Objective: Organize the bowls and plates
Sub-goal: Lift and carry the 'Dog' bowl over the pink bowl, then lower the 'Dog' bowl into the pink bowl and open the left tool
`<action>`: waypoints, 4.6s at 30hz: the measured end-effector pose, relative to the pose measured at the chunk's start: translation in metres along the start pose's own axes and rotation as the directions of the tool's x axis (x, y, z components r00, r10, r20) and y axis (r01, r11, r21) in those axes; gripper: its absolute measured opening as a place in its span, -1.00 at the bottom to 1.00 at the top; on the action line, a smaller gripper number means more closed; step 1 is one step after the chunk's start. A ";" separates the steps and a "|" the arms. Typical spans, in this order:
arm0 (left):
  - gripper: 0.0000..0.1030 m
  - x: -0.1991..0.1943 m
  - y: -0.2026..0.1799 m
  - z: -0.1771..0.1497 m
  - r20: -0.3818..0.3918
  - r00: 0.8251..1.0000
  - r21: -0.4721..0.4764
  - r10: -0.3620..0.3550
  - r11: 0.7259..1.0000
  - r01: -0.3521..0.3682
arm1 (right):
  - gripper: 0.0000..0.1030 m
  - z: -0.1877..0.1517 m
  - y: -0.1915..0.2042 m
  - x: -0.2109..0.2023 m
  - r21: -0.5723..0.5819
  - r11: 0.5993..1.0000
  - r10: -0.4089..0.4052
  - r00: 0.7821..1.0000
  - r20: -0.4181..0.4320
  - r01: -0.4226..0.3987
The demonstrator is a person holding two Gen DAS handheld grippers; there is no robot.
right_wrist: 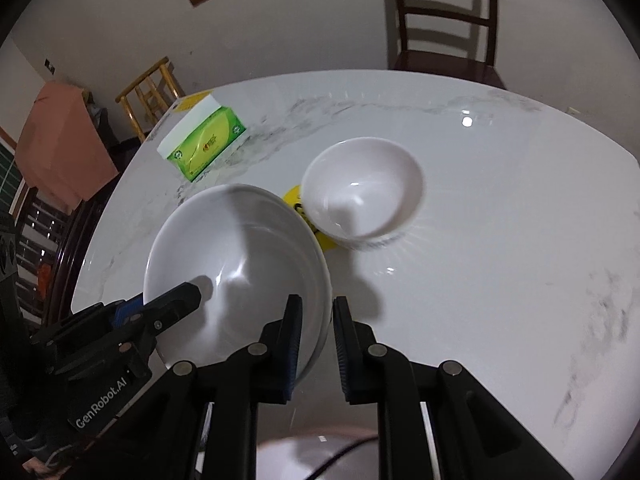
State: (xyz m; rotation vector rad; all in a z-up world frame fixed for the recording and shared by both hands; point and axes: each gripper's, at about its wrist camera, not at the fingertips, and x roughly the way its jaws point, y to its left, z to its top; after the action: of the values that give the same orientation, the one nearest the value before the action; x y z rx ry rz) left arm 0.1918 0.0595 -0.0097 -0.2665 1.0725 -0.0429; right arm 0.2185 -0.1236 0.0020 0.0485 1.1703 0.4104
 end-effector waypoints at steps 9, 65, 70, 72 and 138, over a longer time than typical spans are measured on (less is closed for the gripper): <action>-0.79 -0.026 -0.043 -0.035 -0.024 0.998 0.053 -0.059 0.997 0.061 | -0.68 -0.042 -0.022 -0.055 0.017 0.999 -0.040 0.998 0.045 0.039; -0.66 -0.003 -0.067 -0.140 -0.144 0.989 0.154 0.029 0.988 -0.006 | -0.64 -0.155 -0.035 -0.009 0.042 0.996 -0.077 0.985 -0.157 0.085; -0.65 -0.004 -0.066 -0.141 -0.130 0.991 0.149 0.032 0.989 -0.013 | -0.64 -0.158 -0.035 -0.007 0.048 0.995 -0.076 0.985 -0.153 0.084; -0.57 -0.004 -0.067 -0.141 -0.124 0.992 0.149 0.034 0.989 -0.016 | -0.64 -0.158 -0.035 -0.008 0.050 0.995 -0.077 0.986 -0.149 0.085; 0.09 -0.006 -0.073 -0.125 -0.170 0.980 0.138 -0.101 0.982 0.125 | -0.46 -0.150 -0.053 -0.035 0.143 0.986 -0.074 0.995 -0.065 0.083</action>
State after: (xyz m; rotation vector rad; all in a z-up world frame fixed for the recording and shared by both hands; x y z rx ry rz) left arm 0.0868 -0.0349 -0.0437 -0.1919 1.2088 -0.2495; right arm 0.0873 -0.2108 -0.0402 0.1172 1.2550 0.2577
